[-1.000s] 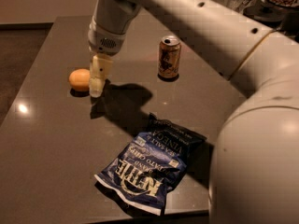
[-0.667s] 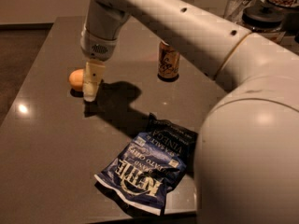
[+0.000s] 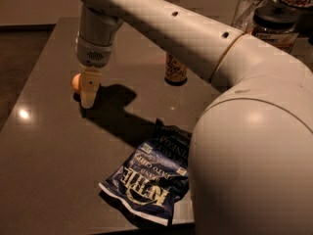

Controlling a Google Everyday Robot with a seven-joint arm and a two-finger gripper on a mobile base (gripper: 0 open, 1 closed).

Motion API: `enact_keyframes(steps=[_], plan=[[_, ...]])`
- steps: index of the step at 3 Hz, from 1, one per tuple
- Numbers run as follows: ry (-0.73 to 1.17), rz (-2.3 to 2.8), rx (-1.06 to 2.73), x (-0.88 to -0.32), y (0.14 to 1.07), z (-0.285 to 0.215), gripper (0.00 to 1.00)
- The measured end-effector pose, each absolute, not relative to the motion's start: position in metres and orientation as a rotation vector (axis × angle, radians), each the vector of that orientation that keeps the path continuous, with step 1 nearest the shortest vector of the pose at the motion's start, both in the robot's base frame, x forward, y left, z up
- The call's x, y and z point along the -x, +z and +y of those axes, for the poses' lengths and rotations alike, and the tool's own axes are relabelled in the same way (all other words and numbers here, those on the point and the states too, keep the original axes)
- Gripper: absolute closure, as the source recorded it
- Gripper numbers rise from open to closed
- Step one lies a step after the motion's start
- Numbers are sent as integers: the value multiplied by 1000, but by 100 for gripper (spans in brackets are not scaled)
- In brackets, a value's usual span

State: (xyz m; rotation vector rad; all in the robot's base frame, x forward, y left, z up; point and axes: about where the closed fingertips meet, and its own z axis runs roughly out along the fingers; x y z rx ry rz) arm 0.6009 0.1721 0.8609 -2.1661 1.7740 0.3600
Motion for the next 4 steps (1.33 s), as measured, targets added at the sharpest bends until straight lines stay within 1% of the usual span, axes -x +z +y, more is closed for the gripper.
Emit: enact_keyframes(steps=[2, 3, 4], plan=[[308, 1772, 2166, -601, 867, 165, 61], [261, 1796, 2146, -596, 878, 144, 85], [226, 1883, 2098, -576, 889, 98, 100]])
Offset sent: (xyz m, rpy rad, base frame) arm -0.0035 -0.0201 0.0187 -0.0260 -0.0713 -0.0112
